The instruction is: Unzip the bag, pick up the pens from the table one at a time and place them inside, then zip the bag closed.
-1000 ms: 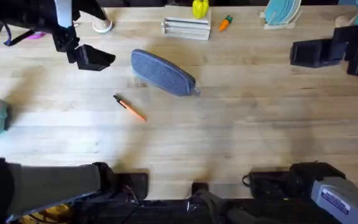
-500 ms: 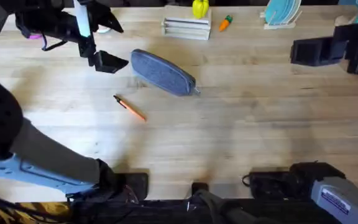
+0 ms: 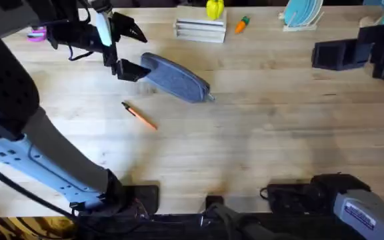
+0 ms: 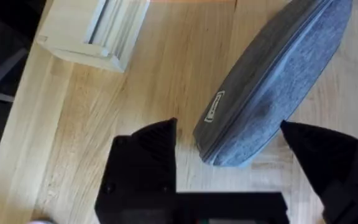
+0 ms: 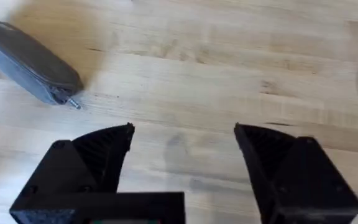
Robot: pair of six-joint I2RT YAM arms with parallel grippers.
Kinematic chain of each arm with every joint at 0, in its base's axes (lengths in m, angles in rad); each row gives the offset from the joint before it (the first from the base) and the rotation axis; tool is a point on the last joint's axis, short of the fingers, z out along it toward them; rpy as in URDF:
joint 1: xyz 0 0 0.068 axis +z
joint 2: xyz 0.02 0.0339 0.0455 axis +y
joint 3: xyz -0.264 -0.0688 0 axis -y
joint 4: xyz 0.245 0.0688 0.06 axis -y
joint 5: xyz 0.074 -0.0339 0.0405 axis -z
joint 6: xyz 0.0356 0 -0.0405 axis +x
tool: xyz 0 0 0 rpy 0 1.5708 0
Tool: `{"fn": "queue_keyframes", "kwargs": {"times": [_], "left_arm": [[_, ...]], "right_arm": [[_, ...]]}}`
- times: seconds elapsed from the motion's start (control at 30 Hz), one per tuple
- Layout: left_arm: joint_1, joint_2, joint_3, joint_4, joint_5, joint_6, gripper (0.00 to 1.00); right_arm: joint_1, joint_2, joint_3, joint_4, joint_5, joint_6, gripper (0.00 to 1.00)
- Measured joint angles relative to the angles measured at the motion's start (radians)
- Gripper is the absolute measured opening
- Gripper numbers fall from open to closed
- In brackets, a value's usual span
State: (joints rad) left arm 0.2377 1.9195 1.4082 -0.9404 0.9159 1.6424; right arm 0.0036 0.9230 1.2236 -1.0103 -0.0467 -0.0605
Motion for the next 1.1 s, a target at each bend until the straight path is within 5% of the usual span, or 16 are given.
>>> {"fn": "queue_keyframes", "kwargs": {"times": [0.23,0.6,1.1], "left_arm": [[-0.048,0.047,0.0,0.027,0.009,-0.008,0.991],[0.003,0.049,0.0,0.055,0.009,-0.013,0.992],[-0.001,0.049,0.0,0.055,0.007,-0.016,0.994]], "right_arm": [[0.0,0.0,0.0,0.0,0.0,0.0,0.992],[0.0,0.0,0.0,0.0,0.0,0.0,0.992],[0.0,0.0,0.0,0.0,0.0,0.0,0.992]]}}
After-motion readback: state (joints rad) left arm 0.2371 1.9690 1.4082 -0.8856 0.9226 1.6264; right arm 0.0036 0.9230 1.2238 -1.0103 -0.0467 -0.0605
